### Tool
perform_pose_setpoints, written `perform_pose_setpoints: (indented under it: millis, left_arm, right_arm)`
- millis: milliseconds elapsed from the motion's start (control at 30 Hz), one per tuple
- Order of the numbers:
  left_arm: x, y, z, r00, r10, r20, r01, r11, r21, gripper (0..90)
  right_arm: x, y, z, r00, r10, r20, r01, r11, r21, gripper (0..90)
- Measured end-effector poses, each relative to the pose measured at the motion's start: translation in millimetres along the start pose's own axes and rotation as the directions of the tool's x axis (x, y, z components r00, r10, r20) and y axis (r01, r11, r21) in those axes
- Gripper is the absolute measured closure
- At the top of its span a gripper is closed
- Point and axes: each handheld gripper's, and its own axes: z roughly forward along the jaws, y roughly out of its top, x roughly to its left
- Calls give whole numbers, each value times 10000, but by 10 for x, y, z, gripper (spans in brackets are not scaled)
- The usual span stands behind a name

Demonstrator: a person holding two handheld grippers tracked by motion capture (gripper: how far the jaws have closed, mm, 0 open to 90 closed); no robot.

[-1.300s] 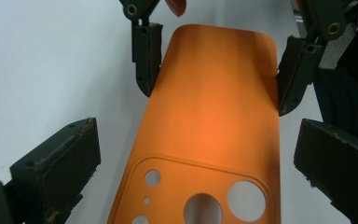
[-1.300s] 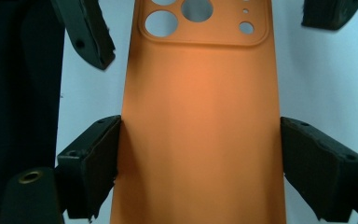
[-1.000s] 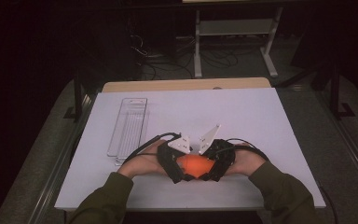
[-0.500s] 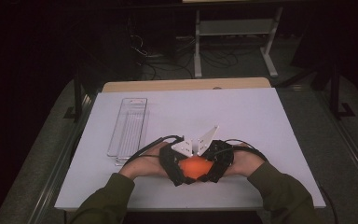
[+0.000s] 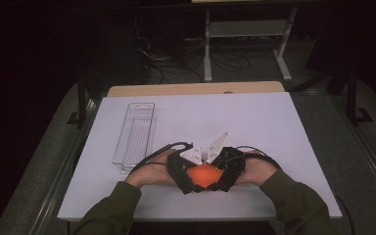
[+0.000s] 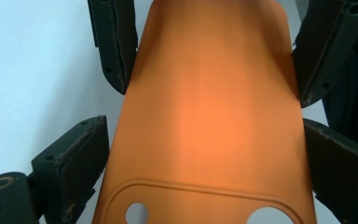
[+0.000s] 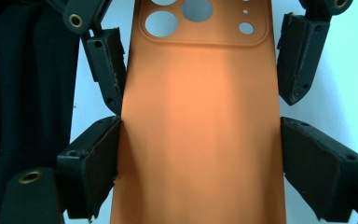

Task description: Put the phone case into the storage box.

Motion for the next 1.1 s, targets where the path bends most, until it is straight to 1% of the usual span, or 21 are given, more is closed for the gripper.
perform_pose_setpoints:
  millis: [133, 167, 200, 500, 533, 600, 633, 667, 700, 733, 767, 833, 900, 933, 967, 1000, 1067, 1100]
  left_arm:
    - [0, -2, -4, 10000, 51, 56, -52, 10000, 28, 84]
    - [9, 0, -11, 9998, 198, 62, -199, 9997, 132, 101]
    - [5, 0, -12, 9998, 213, 62, -214, 9997, 107, 115]
    - [5, -3, -15, 9997, 214, 137, -216, 9996, 156, 124]
    - [5, -3, -14, 9997, 219, 141, -221, 9996, 161, 126]
    - [10, -3, -10, 9995, 215, 232, -219, 9996, 178, 129]
    - [11, -2, -8, 9995, 221, 238, -226, 9995, 205, 131]
    - [10, -1, -5, 9994, 213, 290, -218, 9996, 196, 133]
    - [-2, 0, 1, 9993, 80, 373, -84, 9999, 105, 135]
    - [-9, 1, 2, 9992, 19, 390, -24, 9999, 126, 138]
    - [-11, 5, 0, 9994, 93, 339, -97, 9999, 102, 139]
    - [-9, 13, -10, 9993, 267, 248, -272, 9995, 175, 141]
    - [-20, 15, -12, 9995, 225, 217, -228, 9996, 176, 143]
    - [-17, 18, -18, 9991, 401, 98, -403, 9990, 205, 144]
    - [-30, 18, -19, 9994, 326, 114, -329, 9992, 222, 145]
    - [-23, 23, -27, 9988, 488, 63, -489, 9985, 252, 146]
    - [-28, 23, -25, 9992, 390, 107, -392, 9991, 182, 146]
    - [-36, 22, -21, 9995, 276, 156, -277, 9996, 66, 146]
  right_arm:
    - [-2, 1, -3, 10000, -21, -3, 21, 10000, 12, 150]
    - [-2, 1, -4, 10000, -18, 1, 18, 10000, 5, 150]
    - [-4, 0, -3, 10000, -36, 6, 36, 10000, 18, 150]
    - [-4, 4, 3, 10000, -7, -49, 7, 10000, 17, 150]
    - [10, 7, 4, 9996, 222, -157, -222, 9997, -30, 150]
    - [13, 6, 3, 9989, 383, -253, -383, 9993, 1, 150]
    - [-16, -3, 6, 9998, 54, -203, -52, 9999, 95, 150]
    - [-16, -4, 7, 9997, 87, -222, -86, 9999, 83, 150]
    - [-10, -4, 9, 9993, 235, -292, -234, 9997, 58, 149]
    - [1, -3, 8, 9976, 507, -480, -506, 9987, 22, 150]
    - [-2, -6, 7, 9977, 460, -508, -460, 9989, 15, 149]
    - [-21, -13, 3, 9991, 130, -410, -127, 9999, 65, 149]
    - [-16, -15, -1, 9993, 77, -367, -76, 10000, 24, 148]
    - [-11, -18, -4, 9997, -16, -236, 16, 10000, -8, 148]
    - [2, -22, -8, 9999, -74, -117, 73, 10000, -52, 148]
    - [12, -27, -9, 9999, -148, -2, 148, 9998, -141, 147]
    - [25, -35, -7, 9999, -137, 34, 138, 9996, -233, 142]
    - [33, -39, -5, 9998, -162, 109, 165, 9996, -251, 130]
